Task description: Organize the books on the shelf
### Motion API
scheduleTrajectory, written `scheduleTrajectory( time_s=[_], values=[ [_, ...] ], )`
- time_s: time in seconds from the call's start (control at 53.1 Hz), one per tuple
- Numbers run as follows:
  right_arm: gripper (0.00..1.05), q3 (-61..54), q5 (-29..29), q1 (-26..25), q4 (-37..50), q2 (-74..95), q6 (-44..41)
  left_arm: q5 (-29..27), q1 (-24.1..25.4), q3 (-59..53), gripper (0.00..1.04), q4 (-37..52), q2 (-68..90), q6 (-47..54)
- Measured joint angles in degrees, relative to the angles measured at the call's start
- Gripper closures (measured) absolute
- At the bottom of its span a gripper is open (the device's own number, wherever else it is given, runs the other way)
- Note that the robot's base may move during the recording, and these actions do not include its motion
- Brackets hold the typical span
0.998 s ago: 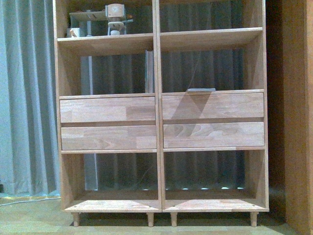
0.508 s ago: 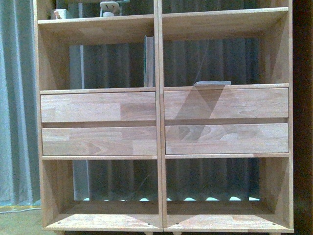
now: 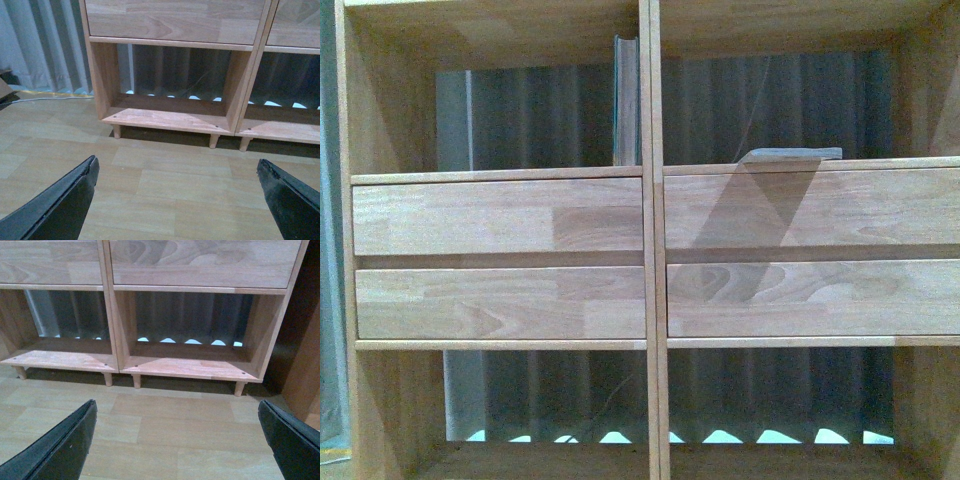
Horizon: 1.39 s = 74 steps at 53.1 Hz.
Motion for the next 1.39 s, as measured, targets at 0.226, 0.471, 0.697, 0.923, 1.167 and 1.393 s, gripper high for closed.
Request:
scheduleTrajectory(
  time_s=[0.226,0.471,0.697,0.923,1.167,1.393],
  values=[
    [0.07,0.00,0.02,0.00,0.00,0.00,0.00,-0.02,0.00,0.00,0.07,0.00,0.00,0.00],
    [0.07,0.00,0.02,0.00,0.00,0.00,0.00,-0.04,0.00,0.00,0.07,0.00,0.00,-0.02],
    [0.07,0.00,0.04,0.00,0.00,0.00,0.00,-0.04,0.00,0.00,0.07,0.00,0.00,-0.02],
    [0.07,0.00,0.07,0.00,0.00,0.04,0.00,0.00,0.00,0.00,0.07,0.00,0.04,-0.02],
    [0.07,0.00,0.00,0.00,-0.02,0.04,0.00,-0.02,0.00,0.00,0.07,0.00,0.04,0.00],
    [0.07,0.00,0.04,0.00,-0.02,0.04,0.00,-0.02,0.00,0.00,0.07,0.00,0.02,-0.02]
  ],
)
